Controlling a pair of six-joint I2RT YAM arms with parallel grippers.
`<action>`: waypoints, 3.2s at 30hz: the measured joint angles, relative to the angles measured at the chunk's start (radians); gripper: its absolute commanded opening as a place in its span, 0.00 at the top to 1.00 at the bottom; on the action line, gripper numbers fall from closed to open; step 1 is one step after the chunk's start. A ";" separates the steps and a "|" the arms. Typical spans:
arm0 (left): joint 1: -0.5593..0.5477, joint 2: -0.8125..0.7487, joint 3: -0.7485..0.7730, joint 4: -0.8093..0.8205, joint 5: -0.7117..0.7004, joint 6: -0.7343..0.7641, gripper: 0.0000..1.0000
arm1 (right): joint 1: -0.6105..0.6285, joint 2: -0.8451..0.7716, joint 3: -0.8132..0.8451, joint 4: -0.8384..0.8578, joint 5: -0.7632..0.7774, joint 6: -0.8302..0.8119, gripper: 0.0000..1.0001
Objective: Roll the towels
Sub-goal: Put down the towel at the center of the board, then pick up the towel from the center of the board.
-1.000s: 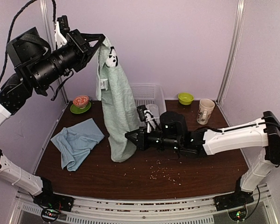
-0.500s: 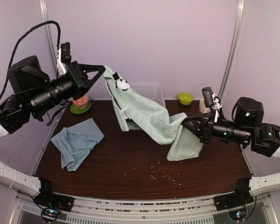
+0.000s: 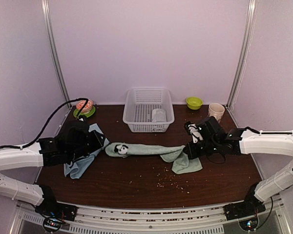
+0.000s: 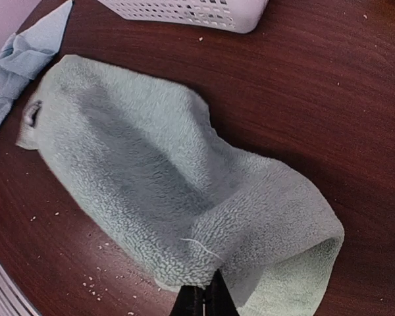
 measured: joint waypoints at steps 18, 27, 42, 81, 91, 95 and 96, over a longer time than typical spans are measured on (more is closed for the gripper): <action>0.089 0.235 0.058 -0.016 0.228 0.130 0.39 | -0.038 0.105 0.082 -0.029 0.000 -0.026 0.48; 0.097 0.504 0.093 -0.034 0.392 0.045 0.44 | -0.038 -0.112 0.049 -0.074 -0.002 -0.021 0.47; 0.097 0.580 0.136 -0.034 0.435 -0.016 1.00 | -0.038 -0.237 0.028 -0.118 -0.004 0.002 0.48; 0.057 0.008 0.241 -0.188 0.262 0.020 1.00 | 0.246 0.402 0.183 -0.138 0.241 0.113 1.00; 0.052 -0.129 0.198 -0.257 0.241 0.027 1.00 | 0.284 0.006 0.177 -0.249 0.003 0.010 1.00; 0.050 -0.178 0.189 -0.297 0.223 0.031 1.00 | 0.193 -0.201 0.202 -0.293 -0.105 -0.004 1.00; 0.050 -0.188 0.182 -0.299 0.215 0.031 1.00 | 0.139 -0.220 0.201 -0.296 -0.117 -0.005 0.96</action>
